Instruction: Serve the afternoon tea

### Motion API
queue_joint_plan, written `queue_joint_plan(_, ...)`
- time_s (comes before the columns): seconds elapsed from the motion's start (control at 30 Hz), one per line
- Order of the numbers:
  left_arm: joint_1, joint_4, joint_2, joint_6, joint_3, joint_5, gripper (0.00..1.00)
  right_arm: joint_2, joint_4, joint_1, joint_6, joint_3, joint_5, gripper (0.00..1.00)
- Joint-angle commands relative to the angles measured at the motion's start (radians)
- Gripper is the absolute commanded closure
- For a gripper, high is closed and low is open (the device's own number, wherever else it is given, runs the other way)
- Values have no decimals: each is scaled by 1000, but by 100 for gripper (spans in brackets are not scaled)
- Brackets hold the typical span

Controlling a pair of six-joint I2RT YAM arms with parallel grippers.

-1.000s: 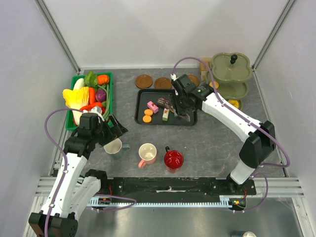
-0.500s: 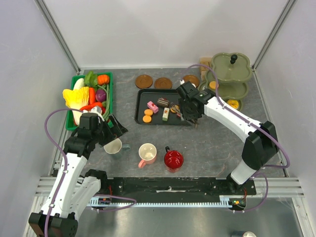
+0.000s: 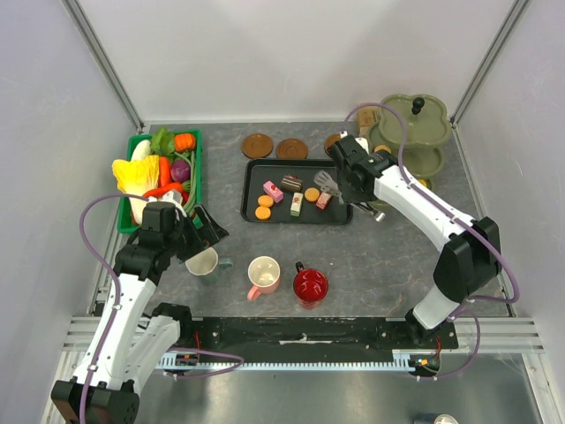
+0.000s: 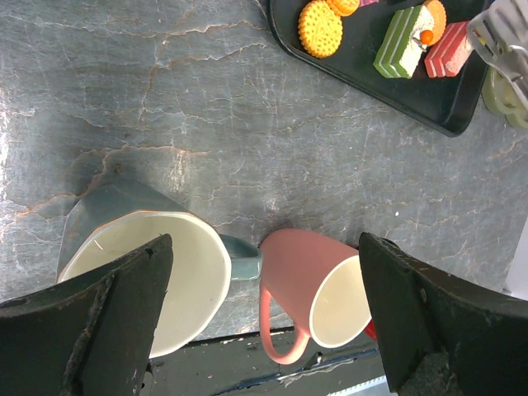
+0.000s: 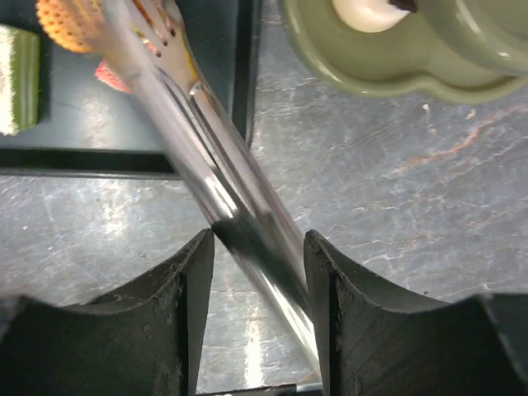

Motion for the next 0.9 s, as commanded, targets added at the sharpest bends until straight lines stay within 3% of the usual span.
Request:
queue_joint_plan(0.0,7,19,-1,15,3,0,1,-23,-40,-25,-9,44,99,46)
queue_joint_plan(0.33,6,9,-12,35,17,-8,1,-84,98,-26,-156,9,-220,44)
queue_joint_plan(0.5,7,-10,0,75,57,-6,1,-127,133,-25,-252,-73,-231,35)
queue_joint_plan(0.63,7,29,-27,59,68,-54,0,-191,272,-25,-296,-218,-198,24)
queue_joint_plan(0.73,7,95,-12,53,81,-6,1,-214,388,-39,-343,-327,-165,17)
queue_joint_plan(0.8,7,126,9,53,97,17,1,-191,426,-68,-378,-357,-139,16)
queue_joint_plan(0.87,7,155,31,67,106,29,1,-156,438,-100,-459,-370,-218,19)
